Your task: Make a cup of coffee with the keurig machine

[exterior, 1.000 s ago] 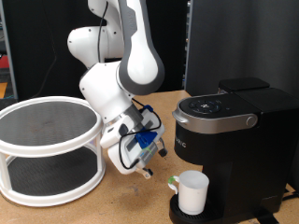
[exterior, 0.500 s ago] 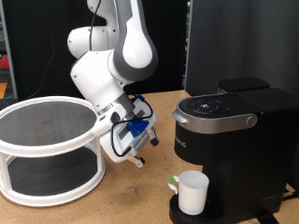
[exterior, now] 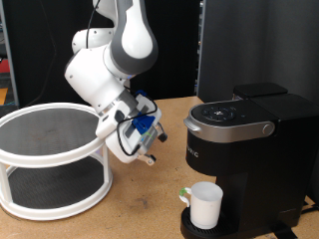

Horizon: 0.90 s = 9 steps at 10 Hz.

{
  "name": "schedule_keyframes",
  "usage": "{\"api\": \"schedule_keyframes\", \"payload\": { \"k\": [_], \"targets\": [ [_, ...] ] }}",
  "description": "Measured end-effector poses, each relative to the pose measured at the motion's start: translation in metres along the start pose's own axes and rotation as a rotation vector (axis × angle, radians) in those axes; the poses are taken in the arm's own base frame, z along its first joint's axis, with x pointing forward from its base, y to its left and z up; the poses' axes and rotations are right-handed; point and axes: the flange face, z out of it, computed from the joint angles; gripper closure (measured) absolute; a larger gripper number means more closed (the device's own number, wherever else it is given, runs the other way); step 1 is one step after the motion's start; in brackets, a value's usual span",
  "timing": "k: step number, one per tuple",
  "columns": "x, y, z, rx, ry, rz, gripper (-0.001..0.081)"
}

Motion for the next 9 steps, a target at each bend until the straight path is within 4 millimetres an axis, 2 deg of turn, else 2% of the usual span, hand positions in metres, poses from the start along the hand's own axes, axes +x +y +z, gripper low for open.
{"api": "schedule_keyframes", "payload": {
  "k": [3,6,9],
  "targets": [
    [0.005,-0.018,-0.029,0.027,0.015,0.013,0.0005],
    [0.009,-0.022,-0.028,0.057,0.010,0.005,0.0005],
    [0.026,-0.045,-0.049,0.127,0.004,-0.004,0.0005]
  ]
}}
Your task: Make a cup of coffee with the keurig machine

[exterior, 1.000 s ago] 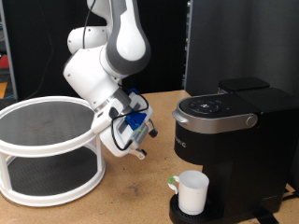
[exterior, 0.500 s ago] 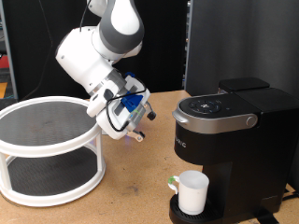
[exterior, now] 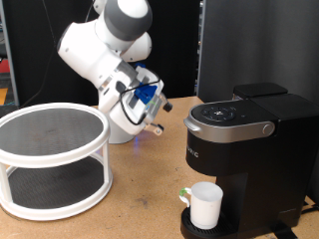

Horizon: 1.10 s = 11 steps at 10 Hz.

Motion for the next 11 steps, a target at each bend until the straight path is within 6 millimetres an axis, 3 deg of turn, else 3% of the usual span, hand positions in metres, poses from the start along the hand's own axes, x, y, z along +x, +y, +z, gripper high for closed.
{"api": "schedule_keyframes", "payload": {
  "k": [2,6,11],
  "targets": [
    [0.005,-0.016,-0.016,0.007,-0.023,0.003,0.0005],
    [0.006,-0.019,-0.016,-0.027,-0.076,-0.021,0.0005],
    [0.026,-0.057,-0.043,-0.014,-0.075,-0.041,0.0005]
  ]
}}
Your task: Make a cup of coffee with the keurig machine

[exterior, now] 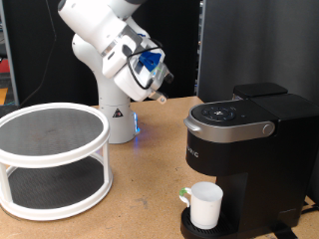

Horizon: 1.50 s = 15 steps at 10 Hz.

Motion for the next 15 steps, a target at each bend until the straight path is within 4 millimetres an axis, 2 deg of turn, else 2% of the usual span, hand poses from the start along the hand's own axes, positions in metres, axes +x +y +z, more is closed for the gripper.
{"api": "schedule_keyframes", "payload": {
  "k": [4,7,9,11,12,15],
  "targets": [
    [0.007,-0.014,-0.020,0.041,0.003,0.036,0.0005],
    [0.010,-0.019,-0.016,-0.006,-0.044,-0.014,0.0005],
    [0.021,-0.038,-0.010,-0.133,-0.201,-0.122,0.0005],
    [0.041,-0.063,-0.003,-0.199,-0.298,-0.156,0.0005],
    [0.049,-0.063,0.001,-0.197,-0.328,-0.143,0.0005],
    [0.052,-0.069,0.003,-0.234,-0.355,-0.190,0.0005]
  ]
}}
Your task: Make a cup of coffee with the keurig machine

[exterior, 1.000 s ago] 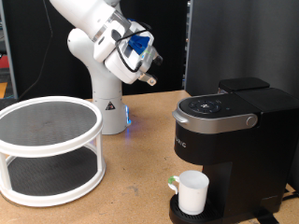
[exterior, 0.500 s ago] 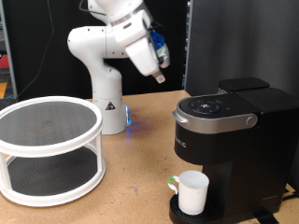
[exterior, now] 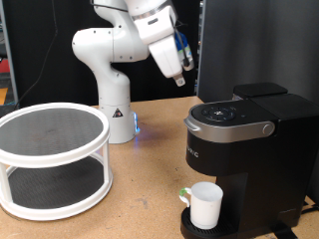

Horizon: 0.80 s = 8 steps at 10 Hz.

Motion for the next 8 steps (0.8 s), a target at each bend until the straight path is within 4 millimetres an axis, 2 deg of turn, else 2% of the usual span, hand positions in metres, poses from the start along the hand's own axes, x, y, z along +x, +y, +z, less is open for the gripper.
{"api": "schedule_keyframes", "payload": {
  "k": [3,5,6,8],
  "targets": [
    [0.029,-0.031,-0.016,-0.084,-0.037,-0.073,0.0005],
    [0.051,-0.048,-0.027,-0.088,-0.034,-0.016,0.0005],
    [0.061,-0.045,-0.025,-0.072,-0.051,0.013,0.0005],
    [0.061,-0.046,-0.024,-0.081,-0.049,-0.014,0.0005]
  ]
}}
